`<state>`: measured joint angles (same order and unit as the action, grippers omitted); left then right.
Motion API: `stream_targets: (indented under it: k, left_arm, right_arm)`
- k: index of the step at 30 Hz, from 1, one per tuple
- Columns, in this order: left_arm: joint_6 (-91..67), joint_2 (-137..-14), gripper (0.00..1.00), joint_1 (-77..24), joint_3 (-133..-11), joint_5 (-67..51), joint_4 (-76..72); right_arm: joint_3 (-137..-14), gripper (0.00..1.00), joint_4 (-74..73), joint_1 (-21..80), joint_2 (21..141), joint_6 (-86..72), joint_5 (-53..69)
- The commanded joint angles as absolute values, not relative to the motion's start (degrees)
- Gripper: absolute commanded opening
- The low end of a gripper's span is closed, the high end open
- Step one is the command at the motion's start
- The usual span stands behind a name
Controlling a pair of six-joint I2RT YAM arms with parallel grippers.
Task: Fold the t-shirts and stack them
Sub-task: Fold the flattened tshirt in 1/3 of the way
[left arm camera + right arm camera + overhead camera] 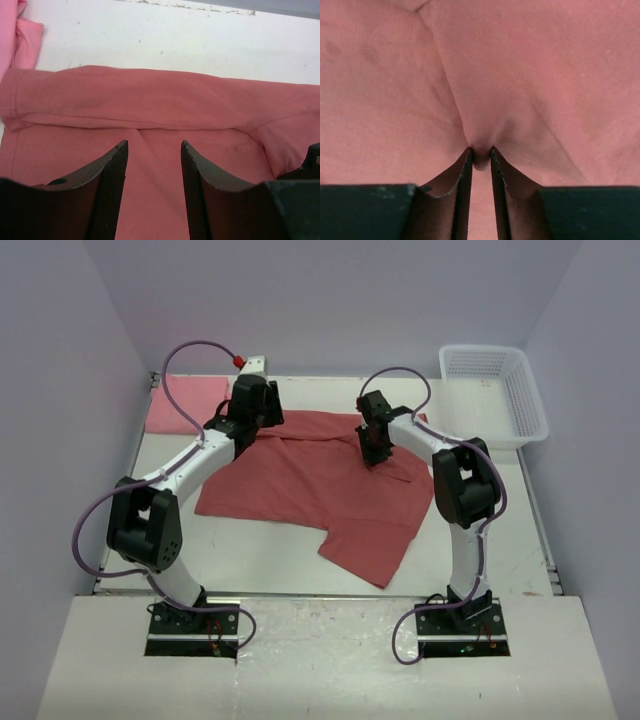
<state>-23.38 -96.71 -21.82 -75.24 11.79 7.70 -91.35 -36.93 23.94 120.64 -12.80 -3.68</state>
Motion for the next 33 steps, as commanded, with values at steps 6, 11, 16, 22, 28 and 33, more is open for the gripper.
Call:
stream_targets:
  k: [6, 11, 16, 22, 28, 33]
  left_arm:
    - [-22.59, -94.92, 0.49, -21.62, -74.71, 9.67, 5.19]
    - [-22.41, -95.36, 0.49, -21.62, -74.53, 9.23, 5.19]
    - [-22.06, -95.8, 0.5, -21.62, -74.53, 8.62, 5.27]
    - [-22.32, -96.15, 0.5, -21.62, -74.36, 6.6, 5.27]
    - [-22.41, -97.12, 0.5, -21.62, -74.62, 5.98, 5.1]
    - [-23.38, -98.52, 0.5, -21.62, -74.79, 4.57, 4.75]
  right_arm:
    - [-95.88, 0.0, -37.88, 24.08, 119.27, -13.62, -6.33]
    - [-95.8, 0.0, -37.97, 24.0, 117.08, -13.27, -5.72]
    - [-96.59, 0.0, -37.97, 20.41, 114.79, -13.88, -4.65]
    - [-108.88, 0.52, -43.58, 12.66, 121.19, -11.52, -12.08]
    - [-102.05, 0.79, -38.59, 15.46, 116.37, -11.69, -9.59]
    - [-97.04, 0.71, -38.5, 20.47, 113.47, -12.3, -11.86]
